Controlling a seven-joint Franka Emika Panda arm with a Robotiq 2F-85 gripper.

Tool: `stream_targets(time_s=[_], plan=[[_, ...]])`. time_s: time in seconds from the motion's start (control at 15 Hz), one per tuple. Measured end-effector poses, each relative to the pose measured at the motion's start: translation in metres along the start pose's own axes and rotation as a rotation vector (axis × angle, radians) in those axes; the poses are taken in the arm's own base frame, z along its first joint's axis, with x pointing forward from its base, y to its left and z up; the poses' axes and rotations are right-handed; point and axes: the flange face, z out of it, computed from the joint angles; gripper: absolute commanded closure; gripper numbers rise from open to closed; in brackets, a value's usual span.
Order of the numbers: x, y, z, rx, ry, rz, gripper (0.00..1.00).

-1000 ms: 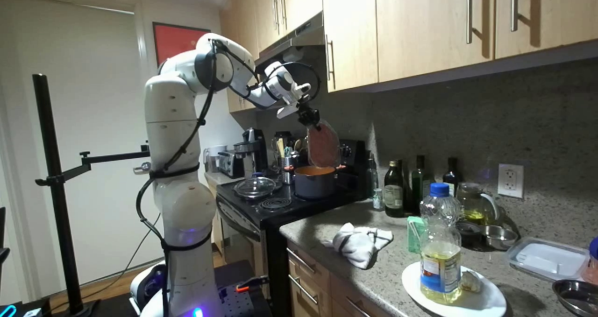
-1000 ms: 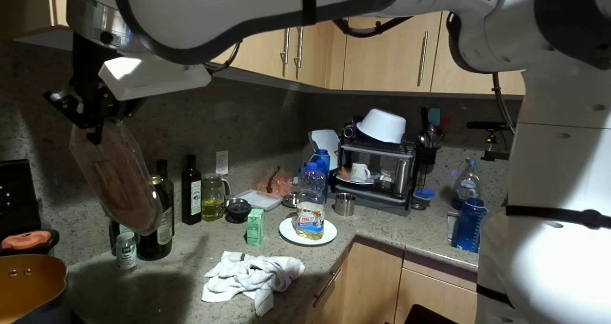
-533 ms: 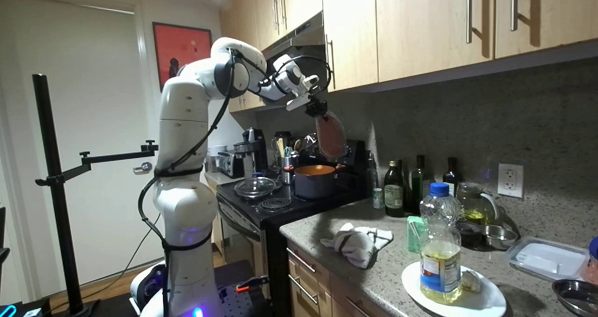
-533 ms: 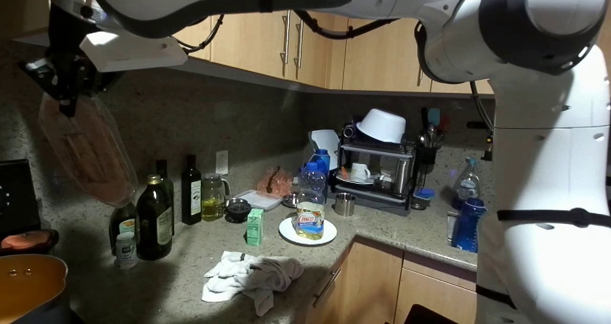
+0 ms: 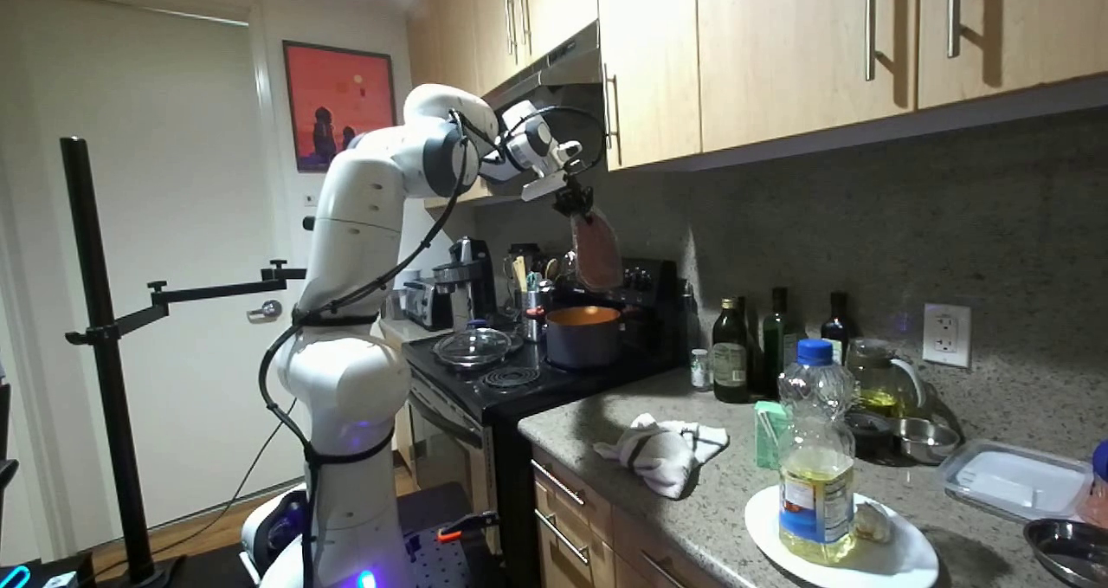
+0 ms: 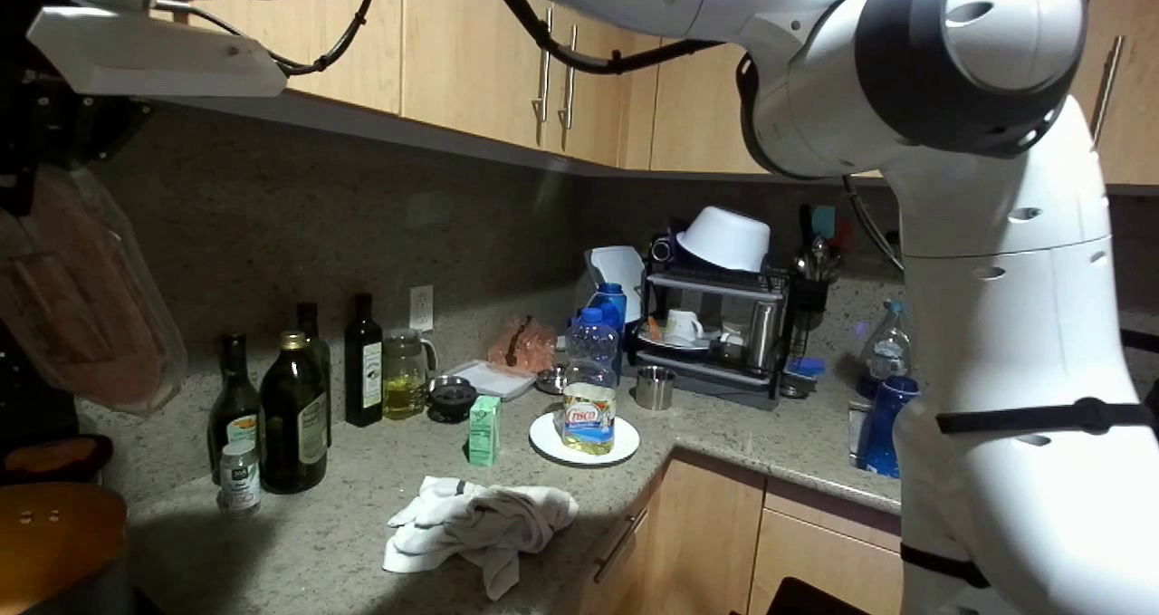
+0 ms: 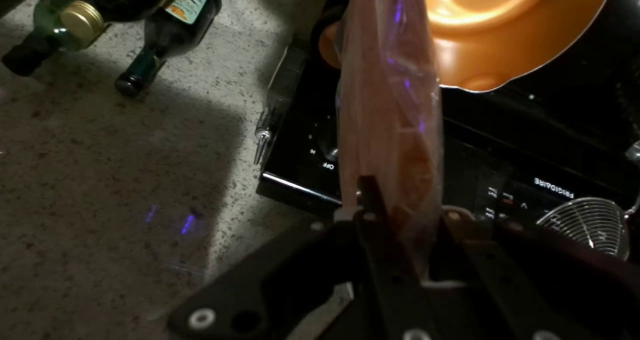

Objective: Pick up the package from the counter and put it in the pot

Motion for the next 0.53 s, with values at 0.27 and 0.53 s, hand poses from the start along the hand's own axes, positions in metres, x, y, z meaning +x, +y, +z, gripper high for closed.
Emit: stream_targets(time_s=[0.27, 0.53], plan=[[0.006, -0.013, -0.004, 0.054, -0.024, -0.01, 0.95], [0.007, -0.026, 0.006, 0.105, -0.045, -0.004, 0.95]])
